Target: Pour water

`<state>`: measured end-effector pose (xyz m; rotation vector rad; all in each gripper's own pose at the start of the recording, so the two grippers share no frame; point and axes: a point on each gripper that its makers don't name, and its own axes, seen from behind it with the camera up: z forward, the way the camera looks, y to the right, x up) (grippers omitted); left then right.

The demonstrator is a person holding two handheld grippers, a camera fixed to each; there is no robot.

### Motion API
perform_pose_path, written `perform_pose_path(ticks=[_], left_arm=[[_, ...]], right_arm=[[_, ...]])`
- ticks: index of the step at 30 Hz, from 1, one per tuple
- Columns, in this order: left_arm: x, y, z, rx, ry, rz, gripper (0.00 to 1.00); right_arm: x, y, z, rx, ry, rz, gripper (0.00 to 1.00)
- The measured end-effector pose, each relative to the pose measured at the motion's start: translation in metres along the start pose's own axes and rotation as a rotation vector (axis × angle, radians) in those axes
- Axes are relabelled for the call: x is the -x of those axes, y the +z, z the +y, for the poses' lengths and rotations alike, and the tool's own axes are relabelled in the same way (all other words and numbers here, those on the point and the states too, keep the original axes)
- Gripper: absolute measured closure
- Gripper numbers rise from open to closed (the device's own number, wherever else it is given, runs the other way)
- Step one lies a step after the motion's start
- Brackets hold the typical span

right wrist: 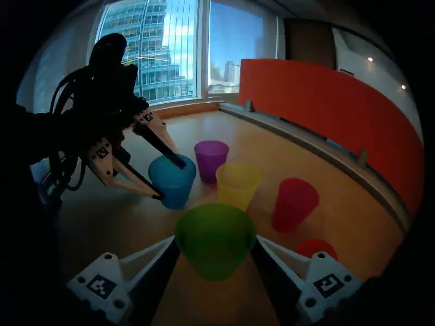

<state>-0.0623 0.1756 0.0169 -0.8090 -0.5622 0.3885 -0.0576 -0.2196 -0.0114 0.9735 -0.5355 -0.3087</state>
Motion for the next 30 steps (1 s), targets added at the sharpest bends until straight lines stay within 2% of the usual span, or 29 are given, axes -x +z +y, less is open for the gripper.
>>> perform_pose_path(ticks=[12,30], left_arm=[[0.01,0.008,0.0,0.009,-0.014,-0.009,0.14],[0.019,0.003,0.0,0.03,-0.046,0.001,0.14]], right_arm=[[0.011,0.007,0.0,-0.002,0.002,-0.02,0.11],[0.025,0.011,-0.002,-0.003,-0.007,-0.03,0.1]])
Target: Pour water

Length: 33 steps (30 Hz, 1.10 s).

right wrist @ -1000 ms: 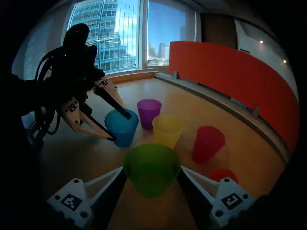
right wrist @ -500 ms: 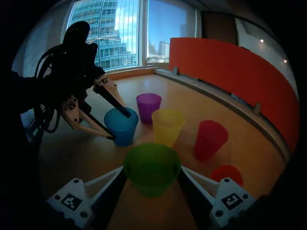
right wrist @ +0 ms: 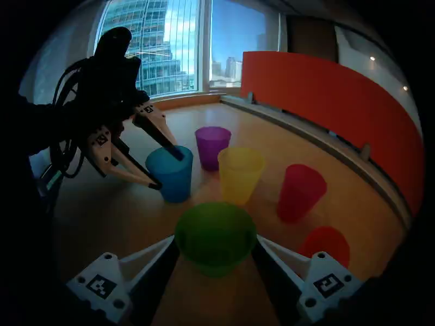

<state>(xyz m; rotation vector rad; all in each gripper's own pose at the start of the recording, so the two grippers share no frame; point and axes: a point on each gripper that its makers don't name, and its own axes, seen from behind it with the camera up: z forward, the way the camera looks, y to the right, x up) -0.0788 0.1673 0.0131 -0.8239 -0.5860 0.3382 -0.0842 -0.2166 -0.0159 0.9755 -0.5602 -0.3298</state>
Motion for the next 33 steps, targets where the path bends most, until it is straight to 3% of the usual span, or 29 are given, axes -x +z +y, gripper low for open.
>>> perform_pose_path(ticks=[11,15,24,33], left_arm=[[0.0,0.002,0.0,0.011,0.009,-0.001,0.12],[0.003,0.003,-0.001,0.009,0.008,-0.014,0.09],[0.011,0.002,0.0,0.017,-0.013,-0.038,0.01],[0.018,-0.011,-0.007,-0.016,-0.029,-0.037,0.01]], right_arm=[[0.002,0.0,-0.001,0.008,0.005,-0.001,0.05],[0.0,-0.001,0.0,0.016,0.008,0.004,0.0],[0.004,-0.005,0.001,0.026,0.011,0.0,0.0],[0.008,-0.021,0.0,0.044,0.018,0.006,0.0]])
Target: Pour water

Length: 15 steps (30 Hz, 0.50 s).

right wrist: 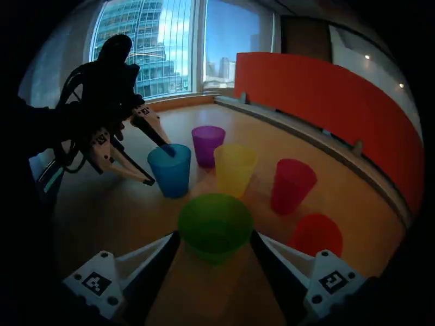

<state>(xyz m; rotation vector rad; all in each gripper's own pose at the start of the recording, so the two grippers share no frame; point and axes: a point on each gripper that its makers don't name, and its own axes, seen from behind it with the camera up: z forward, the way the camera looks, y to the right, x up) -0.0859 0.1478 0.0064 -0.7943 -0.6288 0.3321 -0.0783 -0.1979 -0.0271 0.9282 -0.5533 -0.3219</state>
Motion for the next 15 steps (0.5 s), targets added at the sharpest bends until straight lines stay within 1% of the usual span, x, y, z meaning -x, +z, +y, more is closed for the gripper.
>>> perform_pose_path(ticks=[9,15], left_arm=[[0.005,-0.023,-0.003,-0.049,-0.034,0.024,0.01],[0.007,-0.038,-0.009,-0.099,-0.063,0.039,0.01]], right_arm=[[0.007,-0.025,0.001,0.038,0.018,0.009,0.0],[0.007,-0.042,0.006,0.072,0.031,0.025,0.01]])
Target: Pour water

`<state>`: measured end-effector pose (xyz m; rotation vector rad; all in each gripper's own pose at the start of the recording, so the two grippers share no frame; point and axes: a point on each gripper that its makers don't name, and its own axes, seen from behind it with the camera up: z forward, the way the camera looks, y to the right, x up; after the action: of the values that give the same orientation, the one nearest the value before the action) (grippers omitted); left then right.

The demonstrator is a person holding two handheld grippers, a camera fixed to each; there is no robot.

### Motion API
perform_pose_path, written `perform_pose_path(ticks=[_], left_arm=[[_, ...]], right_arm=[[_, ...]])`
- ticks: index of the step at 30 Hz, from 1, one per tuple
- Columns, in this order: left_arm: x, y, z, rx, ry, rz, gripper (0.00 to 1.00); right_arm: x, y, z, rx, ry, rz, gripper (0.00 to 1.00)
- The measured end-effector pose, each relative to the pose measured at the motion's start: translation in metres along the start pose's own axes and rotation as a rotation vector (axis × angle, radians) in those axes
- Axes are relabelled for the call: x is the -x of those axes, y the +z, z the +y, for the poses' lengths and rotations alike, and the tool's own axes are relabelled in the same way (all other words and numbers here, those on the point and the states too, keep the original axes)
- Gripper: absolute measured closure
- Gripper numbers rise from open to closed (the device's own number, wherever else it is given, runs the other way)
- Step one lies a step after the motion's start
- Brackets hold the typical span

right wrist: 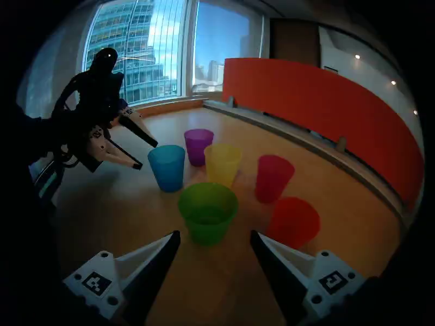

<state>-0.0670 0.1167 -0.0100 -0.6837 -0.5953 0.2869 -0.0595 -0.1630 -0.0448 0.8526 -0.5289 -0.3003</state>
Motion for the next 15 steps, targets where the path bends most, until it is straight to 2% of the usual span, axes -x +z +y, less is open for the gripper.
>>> perform_pose_path(ticks=[9,15], left_arm=[[-0.007,-0.026,-0.006,-0.073,-0.031,0.056,0.01],[-0.014,-0.041,-0.008,-0.122,-0.06,0.103,0.01]], right_arm=[[0.0,-0.023,0.008,0.059,0.022,0.032,0.01],[-0.008,-0.036,0.017,0.107,0.064,0.075,0.01]])
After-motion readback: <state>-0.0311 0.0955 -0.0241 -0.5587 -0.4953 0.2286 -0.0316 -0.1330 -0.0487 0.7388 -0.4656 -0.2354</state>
